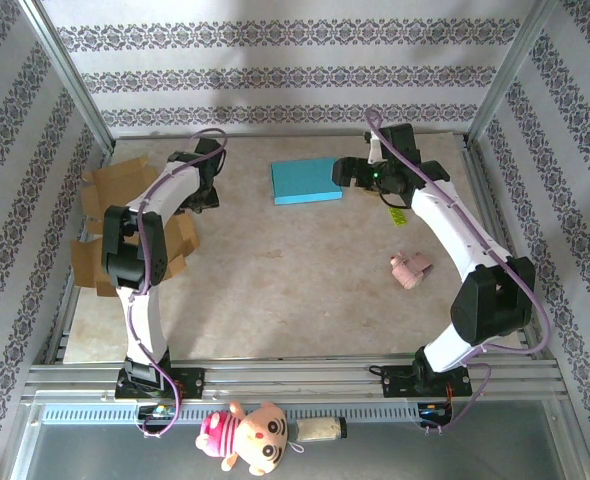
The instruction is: Fold the paper box
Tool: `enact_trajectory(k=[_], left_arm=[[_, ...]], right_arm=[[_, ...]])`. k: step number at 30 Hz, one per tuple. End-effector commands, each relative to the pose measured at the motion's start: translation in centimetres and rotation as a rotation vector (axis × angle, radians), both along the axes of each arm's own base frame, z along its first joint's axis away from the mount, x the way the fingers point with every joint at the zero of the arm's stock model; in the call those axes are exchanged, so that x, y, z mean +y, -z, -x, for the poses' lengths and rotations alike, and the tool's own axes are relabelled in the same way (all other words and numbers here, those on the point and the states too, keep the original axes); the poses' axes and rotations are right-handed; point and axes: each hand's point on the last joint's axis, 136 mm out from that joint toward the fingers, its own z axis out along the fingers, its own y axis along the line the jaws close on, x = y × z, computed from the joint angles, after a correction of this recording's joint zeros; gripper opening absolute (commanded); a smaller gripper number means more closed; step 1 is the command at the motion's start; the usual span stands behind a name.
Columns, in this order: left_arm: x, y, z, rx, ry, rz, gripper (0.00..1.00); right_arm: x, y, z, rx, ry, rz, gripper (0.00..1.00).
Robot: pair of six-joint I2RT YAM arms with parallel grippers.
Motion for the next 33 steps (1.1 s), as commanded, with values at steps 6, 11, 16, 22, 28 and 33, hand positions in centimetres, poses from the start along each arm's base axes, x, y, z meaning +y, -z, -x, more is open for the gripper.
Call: enact_trajectory(k=[6, 11, 16, 22, 28, 33], left_arm=[[2.6, 4.5, 3.4, 0.201, 0.008, -0.151, 0.41], [1.5, 4.3, 3.7, 0.145, 0.049, -0.089, 0.0], [-1.3, -0.9, 3.6, -0.067, 0.13, 0.006, 0.0], [-9.6, -8.4, 4.5, -0.311, 0.447, 0.15, 0.0], [-20.5, -12.1, 9.2, -0.507, 0.88, 0.184, 0.0], [-27.2, -11.4, 15.3, -0.621, 1.372, 0.199, 0.0]], right_arm=[[0.2, -1.9, 4.2, 0.005, -0.052, -0.03, 0.96], [0.3, -2.7, 5.2, -0.026, -0.02, -0.016, 0.95], [0.9, -4.0, 5.0, -0.056, 0.011, -0.028, 0.95], [1.5, -6.0, 3.9, -0.126, 0.056, -0.062, 0.96], [-1.3, -7.8, 3.3, -0.168, 0.127, -0.079, 0.97], [-7.4, -10.4, 4.7, -0.255, 0.282, -0.052, 0.97]])
